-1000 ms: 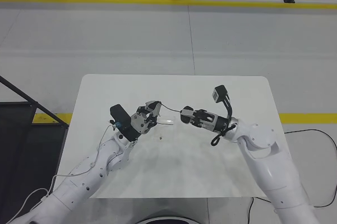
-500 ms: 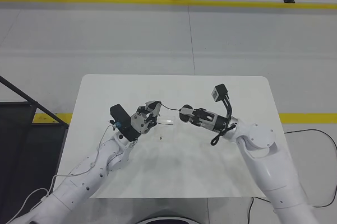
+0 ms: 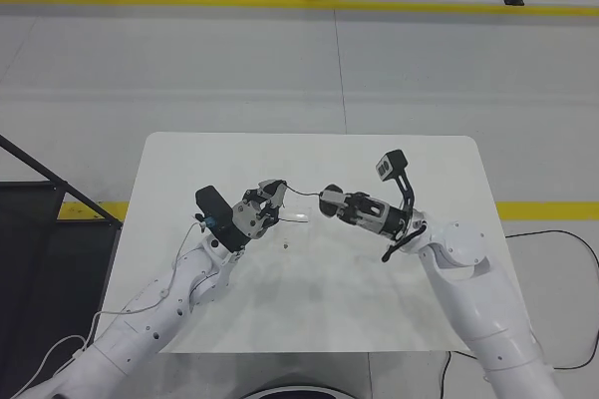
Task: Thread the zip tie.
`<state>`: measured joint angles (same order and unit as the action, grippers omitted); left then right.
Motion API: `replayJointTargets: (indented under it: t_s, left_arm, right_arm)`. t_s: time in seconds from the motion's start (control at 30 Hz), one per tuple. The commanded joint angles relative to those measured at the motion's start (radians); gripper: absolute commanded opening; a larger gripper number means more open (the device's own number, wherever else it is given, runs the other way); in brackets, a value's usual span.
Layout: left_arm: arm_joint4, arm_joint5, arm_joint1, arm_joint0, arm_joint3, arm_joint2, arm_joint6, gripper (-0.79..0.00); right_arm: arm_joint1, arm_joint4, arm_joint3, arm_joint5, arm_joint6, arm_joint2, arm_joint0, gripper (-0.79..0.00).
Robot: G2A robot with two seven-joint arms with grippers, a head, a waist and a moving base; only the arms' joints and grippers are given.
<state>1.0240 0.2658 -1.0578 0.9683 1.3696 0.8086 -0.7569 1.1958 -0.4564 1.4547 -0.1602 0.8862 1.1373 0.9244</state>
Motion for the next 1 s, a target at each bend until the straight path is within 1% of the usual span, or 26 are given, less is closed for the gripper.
replayJointTargets:
  t_s: [0.0, 0.3, 0.97]
  left_arm:
    - [0.0, 0.0, 0.0, 0.0, 0.0, 0.0, 0.0, -0.785]
    - [0.0, 0.0, 0.0, 0.0, 0.0, 0.0, 0.0, -0.785]
    - [0.0, 0.0, 0.0, 0.0, 0.0, 0.0, 0.0, -0.785]
  right_arm:
    - [0.002, -0.013, -0.004, -0.009, -0.007, -0.002, -0.002, -0.785]
    - [0.009, -0.051, -0.019, -0.055, -0.014, -0.005, 0.0, -0.785]
    - [0.021, -0.061, 0.011, -0.078, -0.034, -0.02, -0.004, -0.785]
